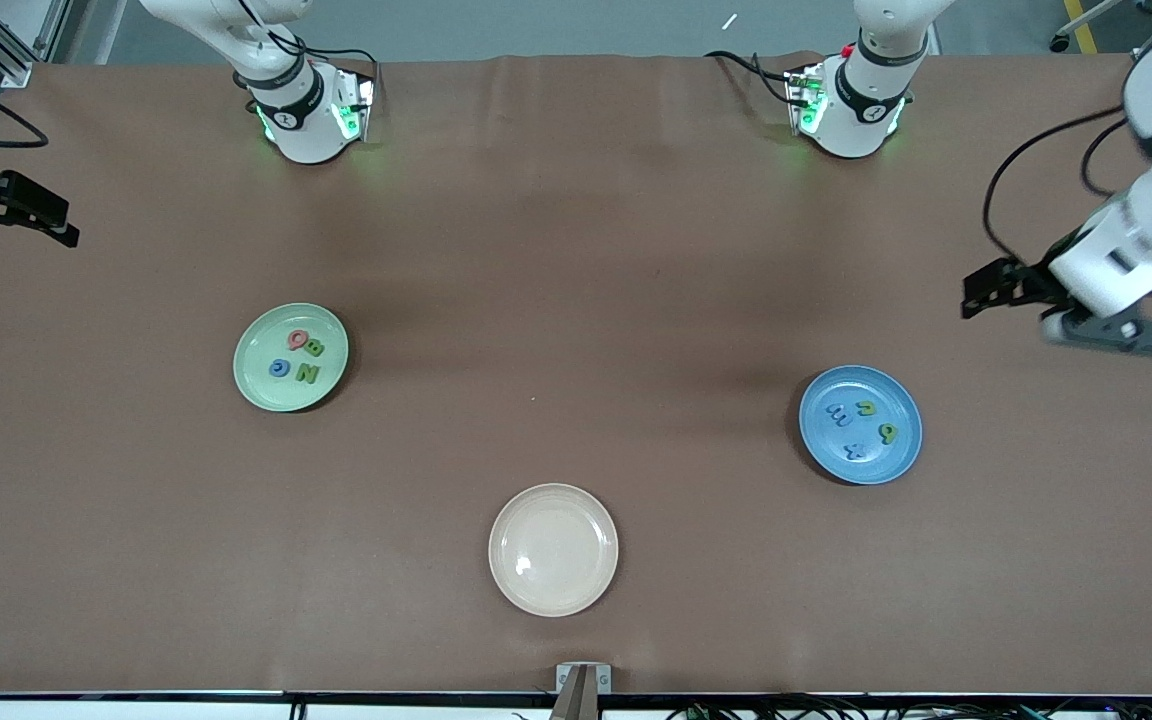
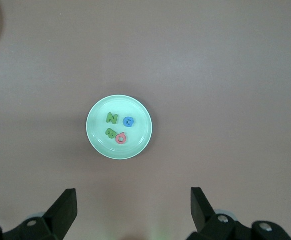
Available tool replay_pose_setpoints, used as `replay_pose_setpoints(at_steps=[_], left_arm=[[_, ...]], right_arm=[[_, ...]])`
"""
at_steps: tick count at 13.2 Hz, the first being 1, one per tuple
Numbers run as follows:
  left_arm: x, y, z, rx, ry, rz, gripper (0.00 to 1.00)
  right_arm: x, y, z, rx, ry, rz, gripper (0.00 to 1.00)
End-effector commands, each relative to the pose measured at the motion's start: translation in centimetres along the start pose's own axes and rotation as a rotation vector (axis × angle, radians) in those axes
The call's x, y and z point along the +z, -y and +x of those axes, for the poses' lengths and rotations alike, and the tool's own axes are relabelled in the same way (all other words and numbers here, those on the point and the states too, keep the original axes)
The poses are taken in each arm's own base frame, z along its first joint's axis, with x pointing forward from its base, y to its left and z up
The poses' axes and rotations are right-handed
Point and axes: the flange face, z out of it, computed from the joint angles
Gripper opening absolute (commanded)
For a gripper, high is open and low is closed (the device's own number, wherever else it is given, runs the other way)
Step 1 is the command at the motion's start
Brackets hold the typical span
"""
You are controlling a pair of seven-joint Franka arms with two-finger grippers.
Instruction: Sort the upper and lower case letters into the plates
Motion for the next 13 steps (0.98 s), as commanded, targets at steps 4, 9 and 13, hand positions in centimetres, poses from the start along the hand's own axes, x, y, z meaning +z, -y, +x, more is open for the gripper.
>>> replay_pose_setpoints(at_steps=[4, 9, 13], left_arm=[[-7.6, 1.0, 1.1, -0.023, -0.136, -0.017, 1.00], [-8.5, 2.8, 1.9, -0.049, -0.169, -0.032, 1.00], [-9.1, 2.5, 1.9, -0.124, -0.177, -0.036, 1.00]], right_arm=[[-0.3, 0.1, -1.1, 0.008, -0.019, 0.013, 1.00], [-0.3, 0.0, -1.1, 0.011, -0.013, 0.017, 1.00], [-0.2, 0.0, -1.2, 0.013, -0.010, 0.019, 1.00]])
